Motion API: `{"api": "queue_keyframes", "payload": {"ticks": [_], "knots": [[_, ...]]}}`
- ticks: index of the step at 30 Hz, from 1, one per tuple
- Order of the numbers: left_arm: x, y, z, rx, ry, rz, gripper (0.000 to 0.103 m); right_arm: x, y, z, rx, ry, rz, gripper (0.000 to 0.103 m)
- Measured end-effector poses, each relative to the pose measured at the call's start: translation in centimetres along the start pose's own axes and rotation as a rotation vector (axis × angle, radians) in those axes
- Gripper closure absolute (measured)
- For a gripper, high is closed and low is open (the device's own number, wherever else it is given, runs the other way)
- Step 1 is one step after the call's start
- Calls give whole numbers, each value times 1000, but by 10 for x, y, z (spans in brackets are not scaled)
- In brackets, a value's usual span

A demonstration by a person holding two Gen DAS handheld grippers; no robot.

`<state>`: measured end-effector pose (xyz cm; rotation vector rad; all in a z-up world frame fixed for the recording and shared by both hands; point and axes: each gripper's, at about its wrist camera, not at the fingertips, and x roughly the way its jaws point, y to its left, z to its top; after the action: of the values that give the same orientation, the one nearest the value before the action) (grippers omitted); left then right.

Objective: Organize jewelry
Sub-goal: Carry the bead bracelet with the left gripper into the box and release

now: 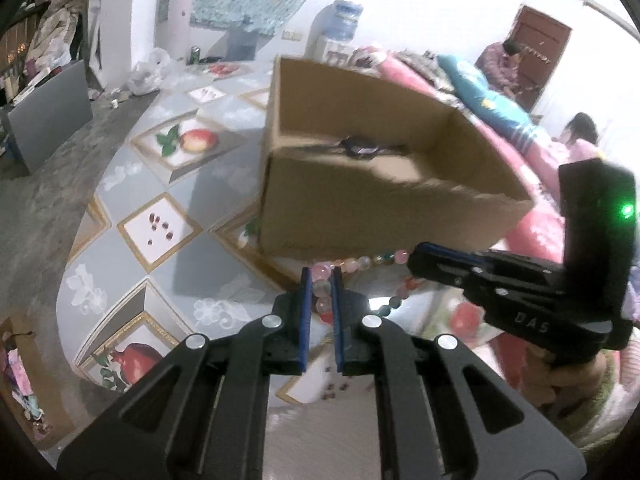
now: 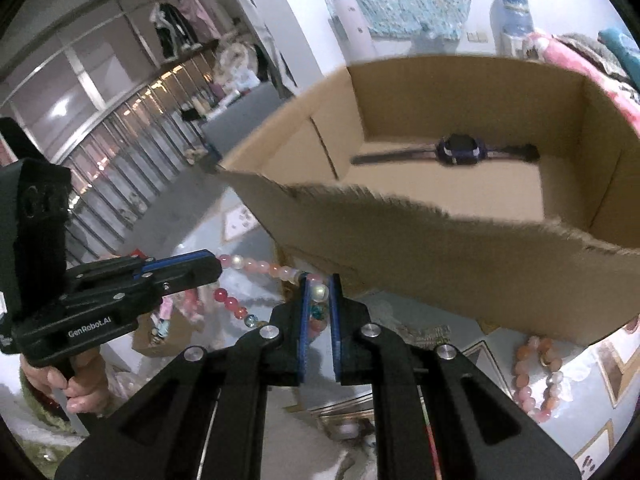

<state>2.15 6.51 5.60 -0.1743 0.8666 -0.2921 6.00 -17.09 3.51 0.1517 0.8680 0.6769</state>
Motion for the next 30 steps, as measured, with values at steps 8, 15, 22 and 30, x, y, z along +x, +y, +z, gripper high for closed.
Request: {"api": "queue_keyframes", "payload": {"ticks": [8,15,22,30], "knots": [[-46,-24,61,84,-131,-105,95,-47,12,51,-83,-141,39,93],[-2,-26,113,135,-115,-35,95,-9,-33,116,-2,-30,38,93],[75,-12,131,175,33,68,94,65,-58,142,53,209,11,93],[86,-6,129,187,12,119,94,83,-64,139,97,222,57,92]]}}
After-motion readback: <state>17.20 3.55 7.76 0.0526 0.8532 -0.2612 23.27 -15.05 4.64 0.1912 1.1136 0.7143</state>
